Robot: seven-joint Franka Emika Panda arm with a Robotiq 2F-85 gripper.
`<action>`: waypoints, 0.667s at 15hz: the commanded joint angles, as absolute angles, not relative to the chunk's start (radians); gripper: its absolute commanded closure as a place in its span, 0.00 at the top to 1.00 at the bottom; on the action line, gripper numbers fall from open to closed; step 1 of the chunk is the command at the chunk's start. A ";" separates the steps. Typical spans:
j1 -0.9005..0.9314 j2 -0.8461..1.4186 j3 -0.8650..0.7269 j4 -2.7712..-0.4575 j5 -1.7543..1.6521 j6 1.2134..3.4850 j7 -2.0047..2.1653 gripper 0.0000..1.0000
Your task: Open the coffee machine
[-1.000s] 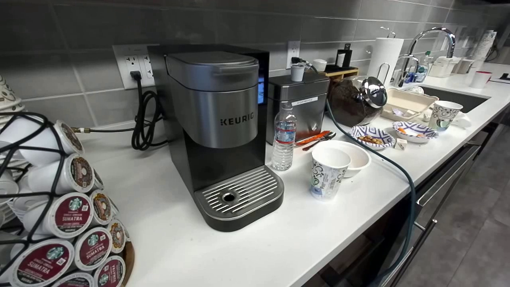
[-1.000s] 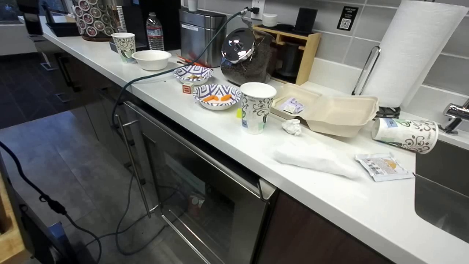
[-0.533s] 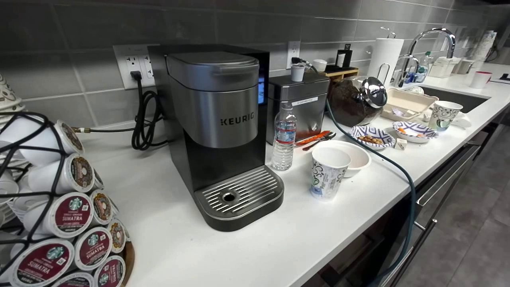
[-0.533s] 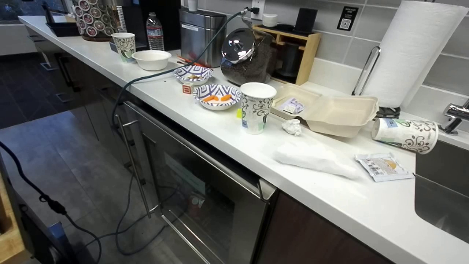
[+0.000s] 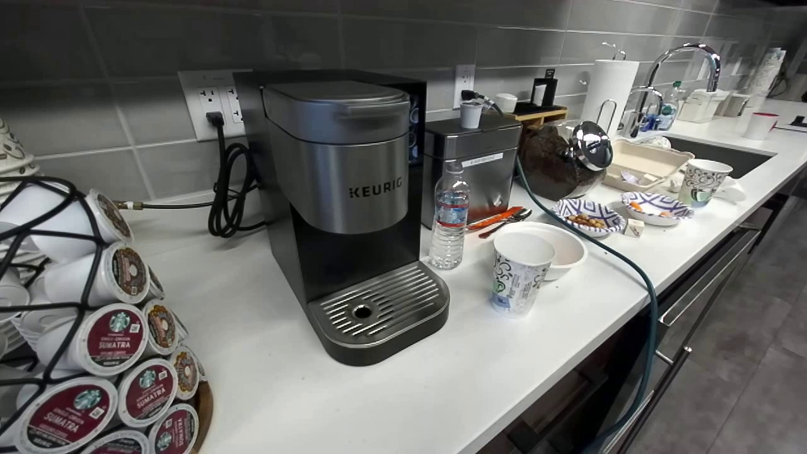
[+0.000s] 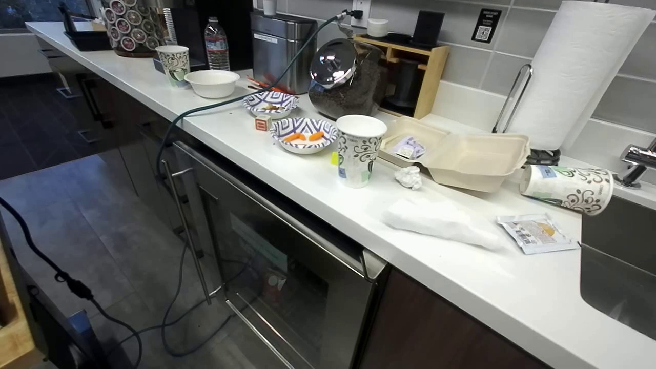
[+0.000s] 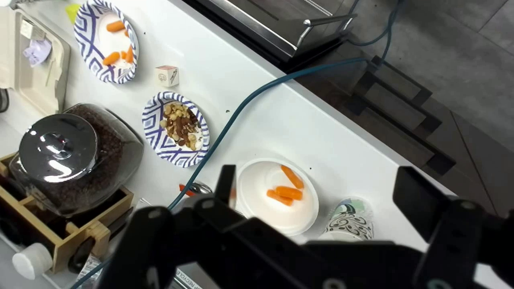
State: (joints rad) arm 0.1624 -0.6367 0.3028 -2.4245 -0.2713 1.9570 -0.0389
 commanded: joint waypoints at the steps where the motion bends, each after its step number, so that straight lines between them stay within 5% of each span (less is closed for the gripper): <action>1: 0.186 -0.624 0.285 -2.416 -0.287 1.950 -0.030 1.00; 10: 0.289 -0.632 0.224 -2.490 -0.279 2.485 -0.206 1.00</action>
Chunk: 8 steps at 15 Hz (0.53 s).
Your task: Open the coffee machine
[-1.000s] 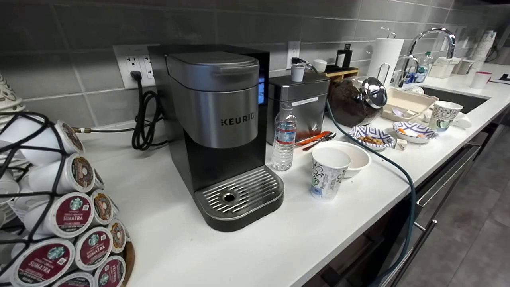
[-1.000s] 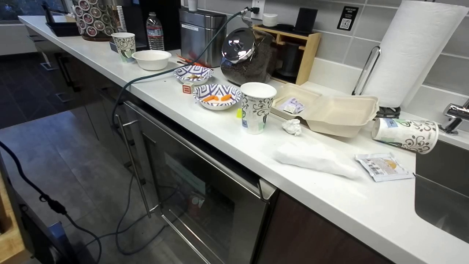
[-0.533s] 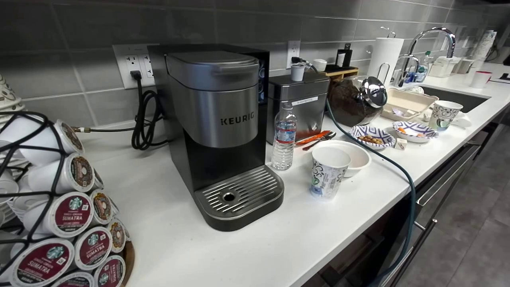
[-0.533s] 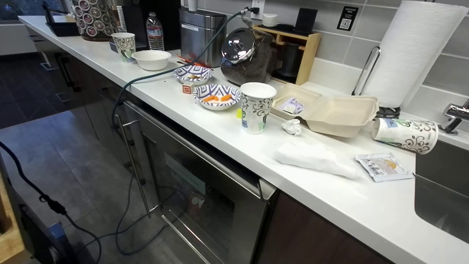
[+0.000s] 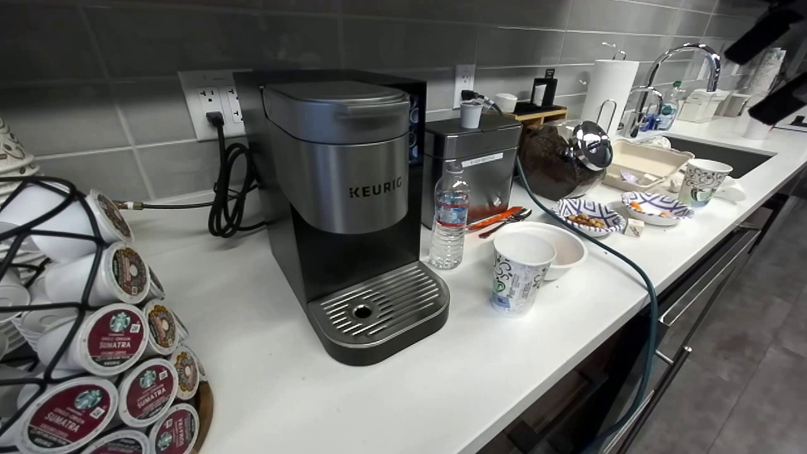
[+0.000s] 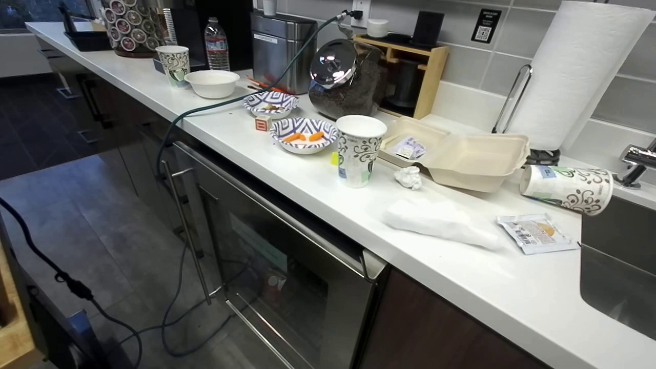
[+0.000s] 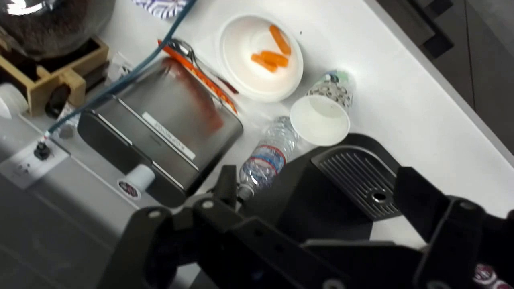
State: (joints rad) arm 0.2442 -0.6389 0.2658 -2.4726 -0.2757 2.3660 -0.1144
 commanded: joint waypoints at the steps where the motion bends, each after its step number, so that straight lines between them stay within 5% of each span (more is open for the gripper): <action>1: 0.302 -0.603 0.218 -2.472 -0.276 2.526 -0.246 1.00; 8: 0.331 -0.362 0.268 -2.380 -0.375 2.720 -0.455 1.00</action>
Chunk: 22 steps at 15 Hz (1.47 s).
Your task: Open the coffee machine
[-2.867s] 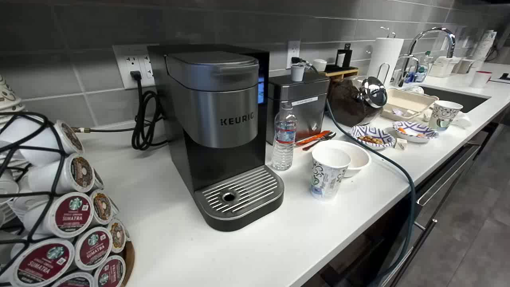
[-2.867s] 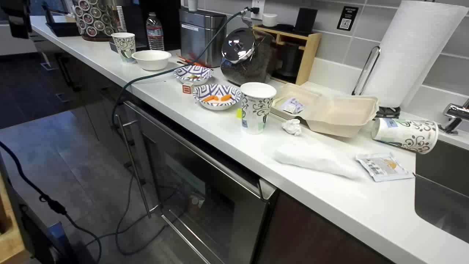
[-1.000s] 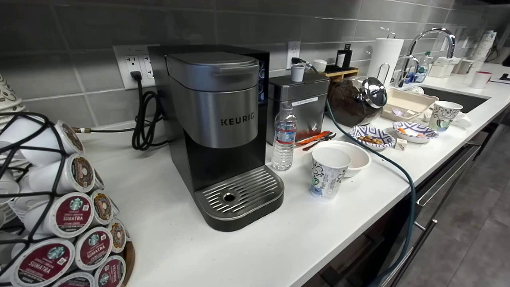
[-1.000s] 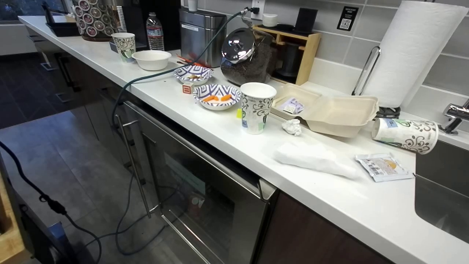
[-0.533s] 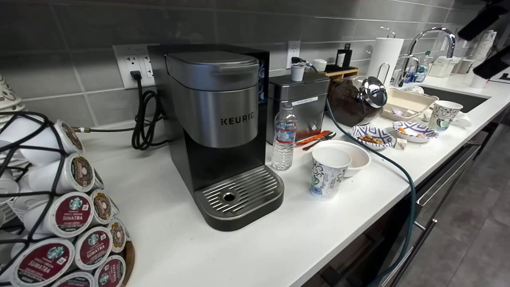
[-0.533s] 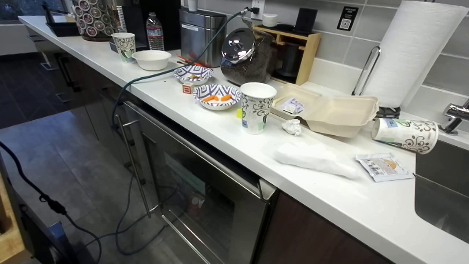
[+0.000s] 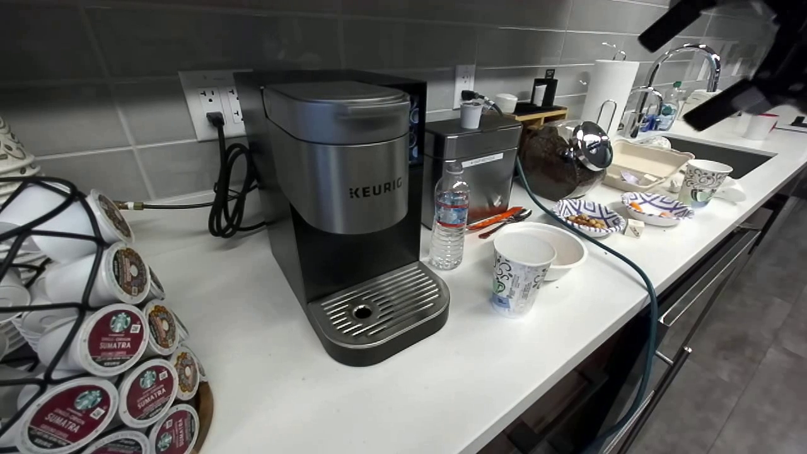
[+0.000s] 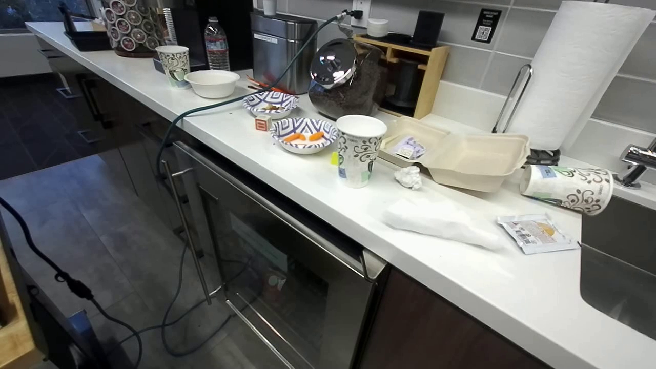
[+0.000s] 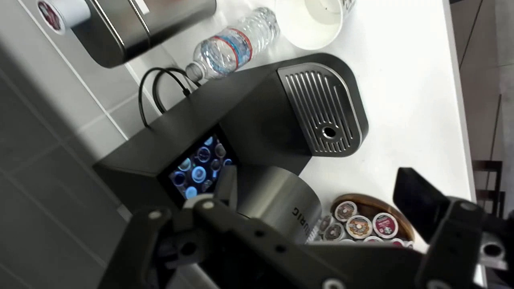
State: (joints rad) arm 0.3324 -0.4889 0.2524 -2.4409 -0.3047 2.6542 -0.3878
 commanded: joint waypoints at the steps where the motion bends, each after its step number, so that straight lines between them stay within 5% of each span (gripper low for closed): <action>1: 0.319 -0.325 0.280 -2.357 -0.412 2.737 -0.475 1.00; 13: 0.267 -0.214 0.260 -2.284 -0.690 2.989 -0.604 1.00; 18: 0.029 -0.209 0.376 -2.242 -1.045 3.337 -0.441 1.00; 22: -0.169 -0.217 0.535 -2.231 -0.828 3.572 -0.620 1.00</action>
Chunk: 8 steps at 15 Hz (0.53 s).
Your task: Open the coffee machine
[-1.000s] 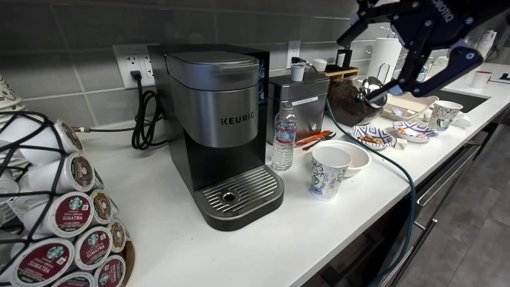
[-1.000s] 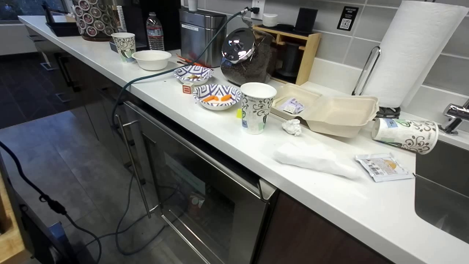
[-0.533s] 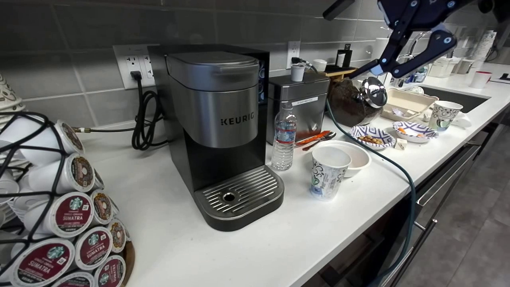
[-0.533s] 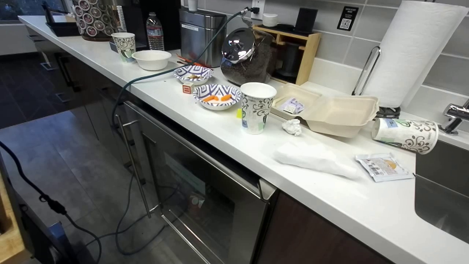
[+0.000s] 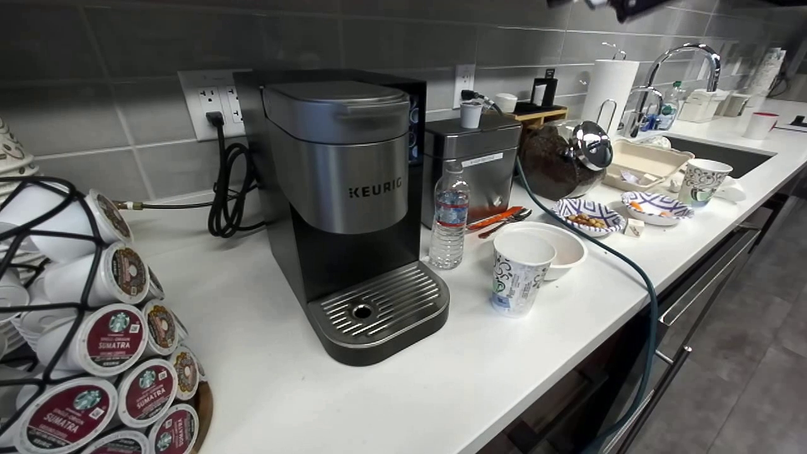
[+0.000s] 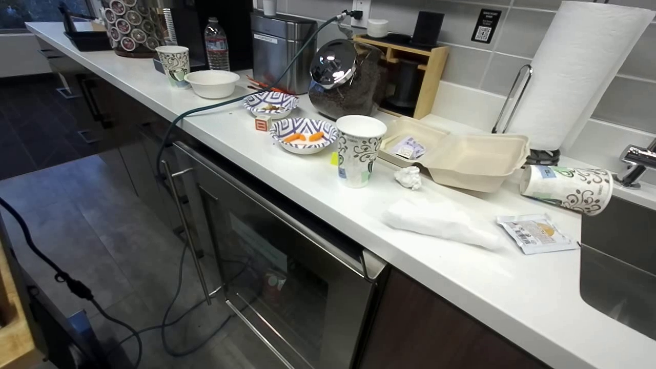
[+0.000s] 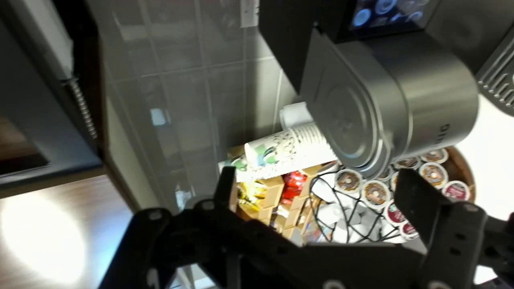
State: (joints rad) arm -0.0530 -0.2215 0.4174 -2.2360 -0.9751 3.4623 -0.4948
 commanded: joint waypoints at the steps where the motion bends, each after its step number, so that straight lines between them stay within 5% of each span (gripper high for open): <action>1: -0.185 -0.197 0.578 -2.257 -0.759 3.603 -0.672 1.00; 8: -0.287 -0.092 0.853 -2.415 -0.305 3.749 -1.056 1.00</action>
